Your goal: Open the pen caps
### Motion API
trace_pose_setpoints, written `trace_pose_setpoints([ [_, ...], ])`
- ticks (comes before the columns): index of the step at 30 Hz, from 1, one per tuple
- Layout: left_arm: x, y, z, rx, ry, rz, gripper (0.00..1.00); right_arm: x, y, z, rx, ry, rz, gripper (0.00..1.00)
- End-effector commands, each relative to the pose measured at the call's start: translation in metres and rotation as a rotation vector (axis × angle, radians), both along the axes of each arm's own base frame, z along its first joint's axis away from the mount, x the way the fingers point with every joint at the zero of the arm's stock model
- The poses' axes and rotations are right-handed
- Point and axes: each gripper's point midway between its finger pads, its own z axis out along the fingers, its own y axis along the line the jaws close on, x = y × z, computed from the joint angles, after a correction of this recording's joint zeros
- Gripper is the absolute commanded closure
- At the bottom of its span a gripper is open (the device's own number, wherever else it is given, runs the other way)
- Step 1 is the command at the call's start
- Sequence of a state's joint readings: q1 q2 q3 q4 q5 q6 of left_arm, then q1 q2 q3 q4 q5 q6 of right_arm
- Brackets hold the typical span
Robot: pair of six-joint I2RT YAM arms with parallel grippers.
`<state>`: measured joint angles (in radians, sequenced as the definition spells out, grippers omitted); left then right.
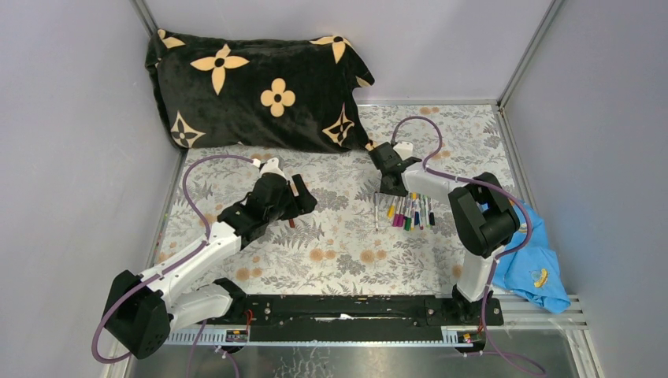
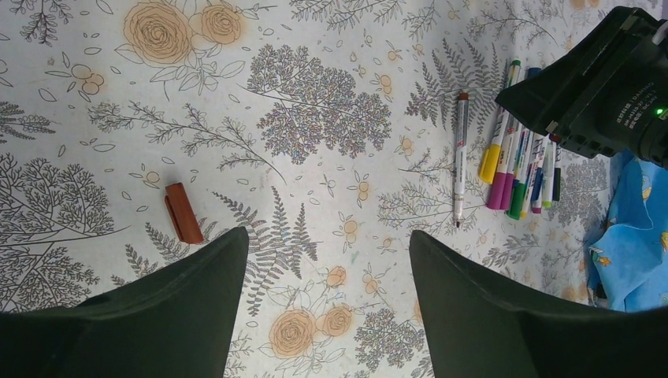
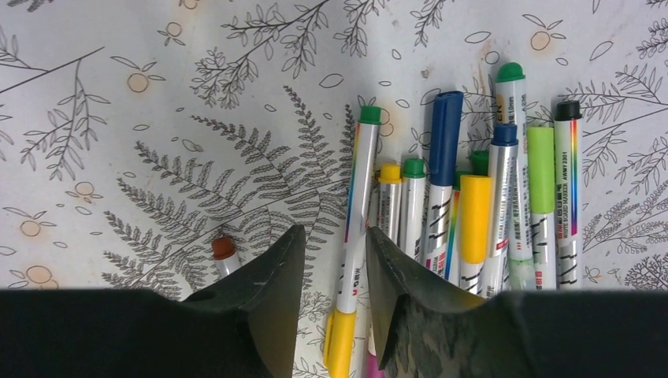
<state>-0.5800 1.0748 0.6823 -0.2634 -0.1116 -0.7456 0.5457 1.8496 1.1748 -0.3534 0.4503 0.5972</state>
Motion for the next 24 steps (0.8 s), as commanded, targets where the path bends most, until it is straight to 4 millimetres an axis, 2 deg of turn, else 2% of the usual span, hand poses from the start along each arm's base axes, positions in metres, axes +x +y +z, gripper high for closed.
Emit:
trace_pose_setpoints([
  [1,0.007,-0.003,0.009,-0.024,-0.052,-0.013,0.18,0.003,-0.004,0.003,0.022,-0.018,-0.027,0.59],
  [19,0.007,-0.001,0.001,-0.016,-0.044,-0.009,0.18,-0.001,-0.007,-0.028,0.045,0.04,-0.042,0.6],
  [22,0.007,-0.001,-0.002,-0.015,-0.036,-0.009,0.18,-0.006,-0.009,-0.035,0.046,0.057,-0.046,0.65],
  [24,0.008,-0.002,-0.003,-0.017,-0.034,-0.007,0.18,-0.007,-0.01,-0.038,0.049,0.063,-0.045,0.73],
])
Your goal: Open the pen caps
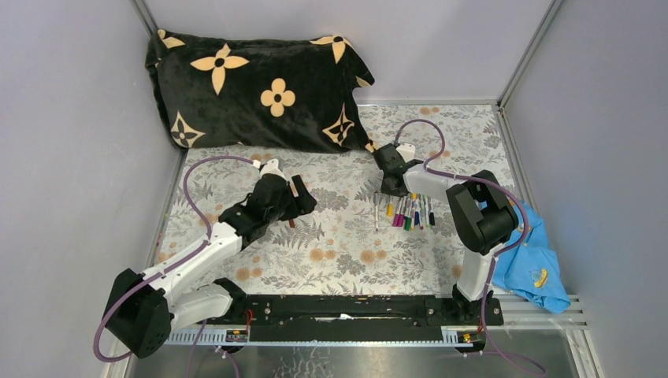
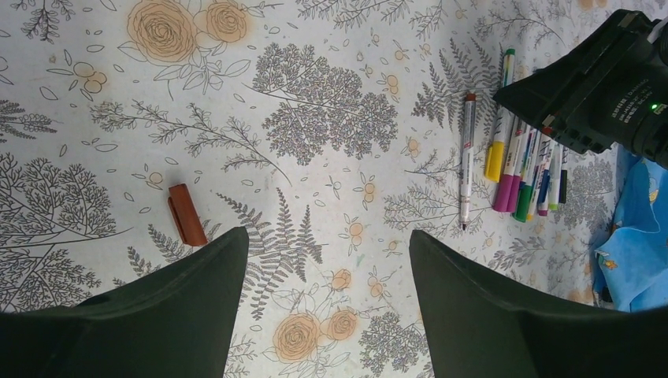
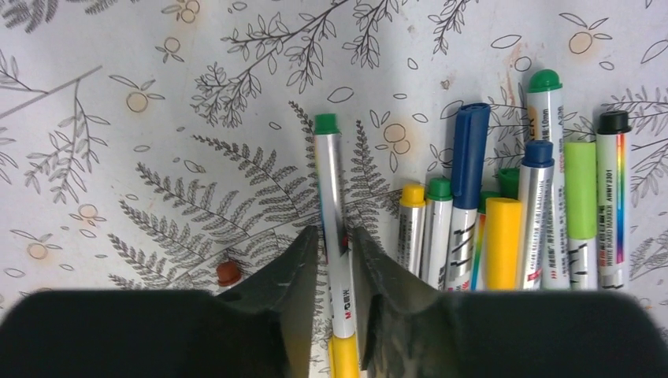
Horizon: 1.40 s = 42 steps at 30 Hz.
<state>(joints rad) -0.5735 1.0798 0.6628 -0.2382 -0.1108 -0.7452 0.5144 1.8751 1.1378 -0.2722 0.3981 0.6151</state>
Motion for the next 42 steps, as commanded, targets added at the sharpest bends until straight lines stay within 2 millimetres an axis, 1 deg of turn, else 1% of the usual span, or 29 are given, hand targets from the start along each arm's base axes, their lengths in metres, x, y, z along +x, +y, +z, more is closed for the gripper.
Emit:
trace_pose_setpoints([
  [1,0.006,-0.003,0.002,-0.017,-0.032,-0.012,0.19,-0.013,-0.01,-0.022,-0.01,0.063,-0.021,0.79],
  [4,0.006,-0.004,0.0,-0.023,-0.026,-0.014,0.18,-0.015,-0.011,-0.021,-0.009,0.062,-0.02,0.97],
  [5,0.005,-0.004,0.0,-0.025,-0.026,-0.015,0.18,-0.015,-0.011,-0.02,-0.009,0.06,-0.018,1.0],
  [7,0.004,-0.006,-0.001,-0.032,-0.024,-0.023,0.16,-0.014,-0.009,-0.014,0.002,0.046,-0.008,1.0],
  [8,0.004,-0.008,0.002,-0.045,-0.034,-0.031,0.15,-0.014,-0.008,-0.01,0.01,0.039,0.001,1.0],
  [11,0.0,-0.021,0.011,-0.112,-0.061,-0.095,0.12,-0.012,0.0,0.006,0.056,0.008,0.037,1.0],
  [14,-0.007,-0.037,0.02,-0.191,-0.082,-0.171,0.1,-0.012,0.013,0.028,0.134,-0.03,0.081,1.0],
  [17,-0.011,-0.049,0.026,-0.248,-0.096,-0.233,0.09,-0.017,0.028,0.052,0.197,-0.066,0.128,1.0],
  [20,-0.016,-0.06,0.031,-0.305,-0.103,-0.285,0.1,-0.025,0.046,0.076,0.244,-0.105,0.179,1.0],
  [23,-0.021,-0.073,0.037,-0.383,-0.108,-0.341,0.1,-0.035,0.063,0.092,0.282,-0.127,0.212,1.0],
  [26,-0.027,-0.085,0.041,-0.431,-0.104,-0.385,0.11,-0.045,0.084,0.102,0.322,-0.136,0.249,1.0],
  [30,-0.034,-0.098,0.036,-0.437,-0.075,-0.428,0.11,-0.057,0.11,0.112,0.362,-0.147,0.288,1.0],
  [34,-0.043,-0.111,0.031,-0.451,-0.039,-0.46,0.12,-0.067,0.131,0.12,0.404,-0.161,0.312,1.0],
  [38,-0.049,-0.118,0.026,-0.456,-0.015,-0.464,0.14,-0.073,0.146,0.129,0.442,-0.177,0.323,1.0],
  [42,-0.052,-0.12,0.024,-0.481,-0.006,-0.456,0.18,-0.077,0.157,0.138,0.475,-0.19,0.33,1.0],
])
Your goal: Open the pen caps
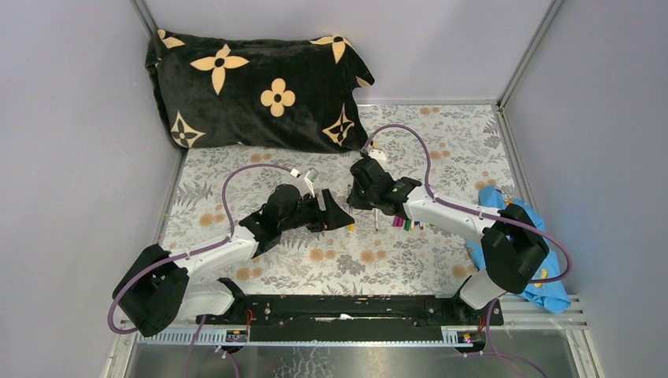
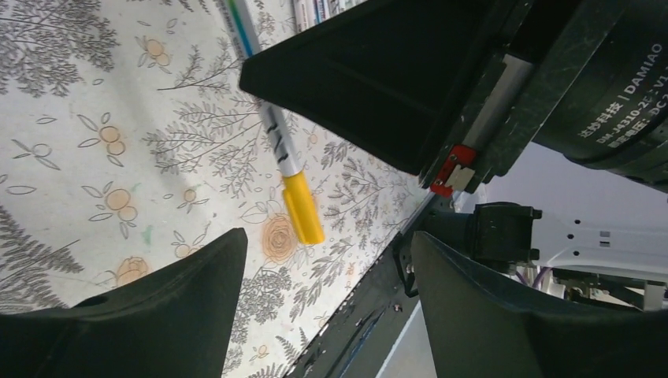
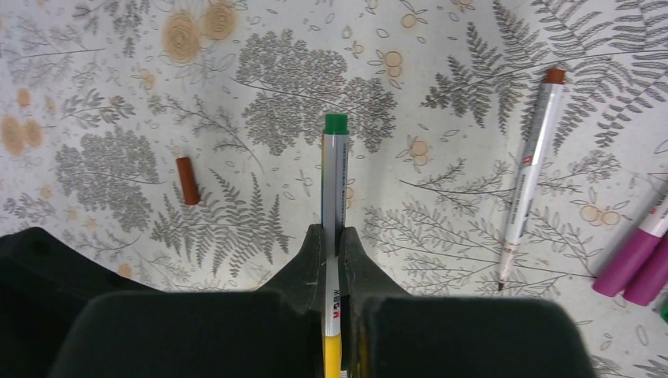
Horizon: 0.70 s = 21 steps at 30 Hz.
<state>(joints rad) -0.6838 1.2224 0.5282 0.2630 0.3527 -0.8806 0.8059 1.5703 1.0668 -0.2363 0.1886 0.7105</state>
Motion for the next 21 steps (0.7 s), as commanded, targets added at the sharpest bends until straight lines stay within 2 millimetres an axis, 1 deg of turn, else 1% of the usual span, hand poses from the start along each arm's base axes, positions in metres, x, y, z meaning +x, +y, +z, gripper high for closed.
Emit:
trace_pose_setpoints([
  [1,0.0,-0.01,0.016,-0.085,-0.034,-0.01,0.2,0.006,0.026,0.046,0.134,-0.075,-0.005,1.0],
  [6,-0.002,-0.01,0.01,-0.085,-0.016,0.001,0.28,0.002,0.036,0.054,0.169,-0.082,0.004,1.0],
  [11,-0.001,-0.009,0.004,-0.08,-0.002,0.012,0.37,-0.002,0.041,0.06,0.193,-0.087,0.005,1.0],
  [14,0.0,-0.008,0.001,-0.075,0.001,0.02,0.4,-0.004,0.044,0.063,0.201,-0.09,0.009,1.0],
  [17,0.0,-0.009,-0.001,-0.076,0.003,0.02,0.47,-0.006,0.045,0.064,0.206,-0.092,0.011,1.0],
  [21,0.001,-0.007,-0.004,-0.076,0.008,0.03,0.51,-0.009,0.047,0.063,0.215,-0.089,0.015,1.0],
])
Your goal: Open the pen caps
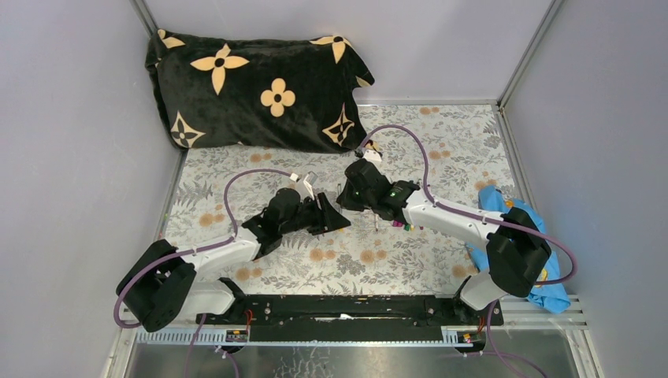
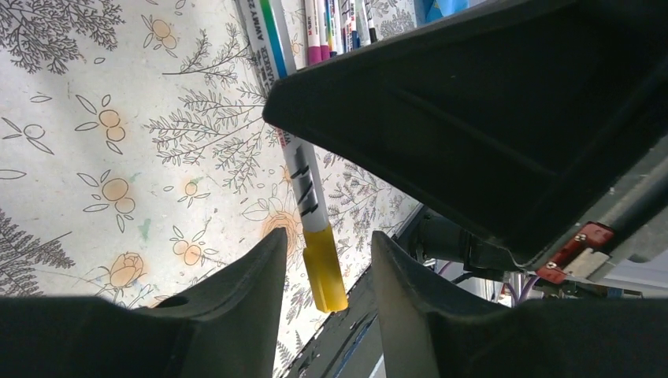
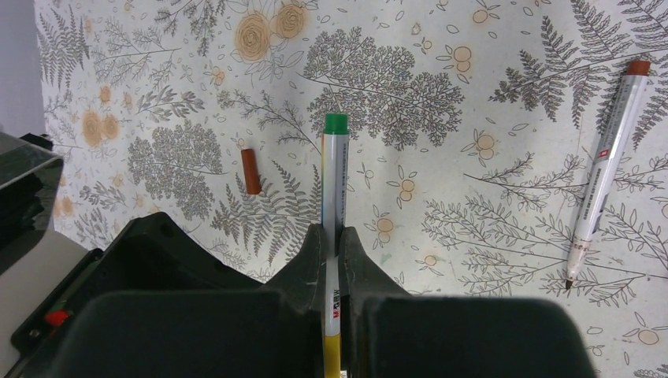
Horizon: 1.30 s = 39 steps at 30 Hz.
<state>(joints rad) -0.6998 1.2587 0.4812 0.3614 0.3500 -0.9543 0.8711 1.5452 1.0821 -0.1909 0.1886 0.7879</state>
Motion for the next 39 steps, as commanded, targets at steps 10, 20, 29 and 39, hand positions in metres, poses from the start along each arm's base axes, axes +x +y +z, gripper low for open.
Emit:
trace_pose_setpoints([
  [10,0.0,-0.001,0.009,-0.061,-0.057,0.008,1.0,-0.004,0.011,0.032,0.11,-0.061,-0.004,1.0],
  [20,-0.006,-0.006,0.028,-0.123,-0.028,-0.02,1.0,-0.014,0.022,0.015,0.037,-0.075,0.047,0.89],
  [29,-0.012,-0.013,0.044,-0.184,0.029,-0.049,1.0,-0.015,0.022,0.0,-0.024,-0.073,0.053,0.85],
  [39,-0.018,-0.017,0.061,-0.236,0.021,-0.087,1.0,-0.015,0.024,-0.012,-0.033,-0.062,0.054,0.82],
])
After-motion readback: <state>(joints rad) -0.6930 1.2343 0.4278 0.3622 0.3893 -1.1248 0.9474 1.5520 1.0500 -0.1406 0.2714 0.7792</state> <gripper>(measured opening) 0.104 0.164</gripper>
